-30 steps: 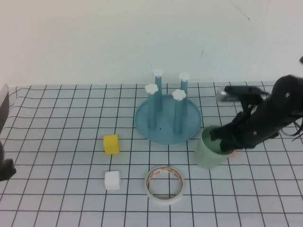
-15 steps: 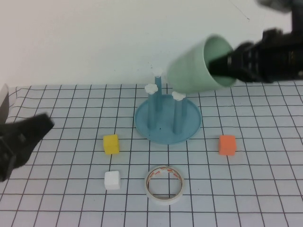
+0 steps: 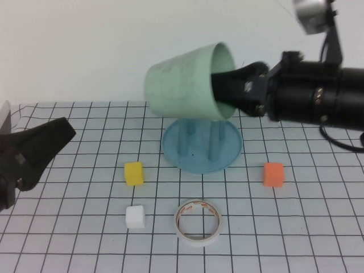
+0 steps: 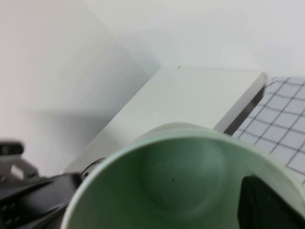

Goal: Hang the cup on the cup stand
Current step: Adjust the cup with two arms

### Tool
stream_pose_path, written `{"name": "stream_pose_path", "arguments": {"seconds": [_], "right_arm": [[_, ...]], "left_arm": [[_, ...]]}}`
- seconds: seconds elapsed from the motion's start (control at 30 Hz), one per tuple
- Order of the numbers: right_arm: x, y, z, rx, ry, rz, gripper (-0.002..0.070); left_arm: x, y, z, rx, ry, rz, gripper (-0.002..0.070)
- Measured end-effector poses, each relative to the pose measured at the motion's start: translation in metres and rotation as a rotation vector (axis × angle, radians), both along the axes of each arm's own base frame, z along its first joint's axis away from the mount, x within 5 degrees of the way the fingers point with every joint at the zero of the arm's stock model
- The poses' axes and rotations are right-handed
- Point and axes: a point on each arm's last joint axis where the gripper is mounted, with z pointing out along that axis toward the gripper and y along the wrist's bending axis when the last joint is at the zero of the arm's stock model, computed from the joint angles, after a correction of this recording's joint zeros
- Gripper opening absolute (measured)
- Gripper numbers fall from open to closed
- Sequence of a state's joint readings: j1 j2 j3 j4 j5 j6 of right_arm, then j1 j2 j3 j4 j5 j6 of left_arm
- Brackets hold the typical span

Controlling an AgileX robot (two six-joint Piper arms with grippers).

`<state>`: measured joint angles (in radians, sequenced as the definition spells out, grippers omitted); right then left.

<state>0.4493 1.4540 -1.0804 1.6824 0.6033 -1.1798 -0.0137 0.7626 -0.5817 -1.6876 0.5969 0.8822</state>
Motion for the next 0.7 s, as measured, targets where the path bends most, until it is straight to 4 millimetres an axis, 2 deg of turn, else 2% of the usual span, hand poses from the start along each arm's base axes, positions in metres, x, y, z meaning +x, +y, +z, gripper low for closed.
{"name": "stream_pose_path", "arguments": {"seconds": [0.1,0.27,0.33,0.4,0.57,0.7], "right_arm": [[-0.005,0.007,-0.001,-0.008,-0.011,0.032,0.0027],[-0.004,0.008,-0.002,-0.006,-0.003,0.031,0.0027],[-0.004,0.008,-0.002,-0.004,0.0,0.028,0.0027],[-0.004,0.008,-0.002,-0.002,0.002,0.028,0.0027],[-0.004,0.008,-0.002,0.004,0.013,0.026,0.0027],[-0.003,0.009,0.002,0.012,0.008,0.025,0.0027]], "left_arm": [[0.002,0.0,-0.002,0.048,-0.025,-0.001,-0.0002],[0.008,0.0,-0.006,0.018,0.024,0.001,0.0002],[0.011,-0.001,-0.008,-0.005,0.056,-0.002,0.0025],[0.013,-0.002,-0.01,-0.033,0.09,-0.009,0.0073],[0.018,-0.011,-0.013,-0.092,0.161,-0.108,0.0271],[0.023,-0.017,-0.003,-0.098,0.149,-0.195,0.0335]]}}
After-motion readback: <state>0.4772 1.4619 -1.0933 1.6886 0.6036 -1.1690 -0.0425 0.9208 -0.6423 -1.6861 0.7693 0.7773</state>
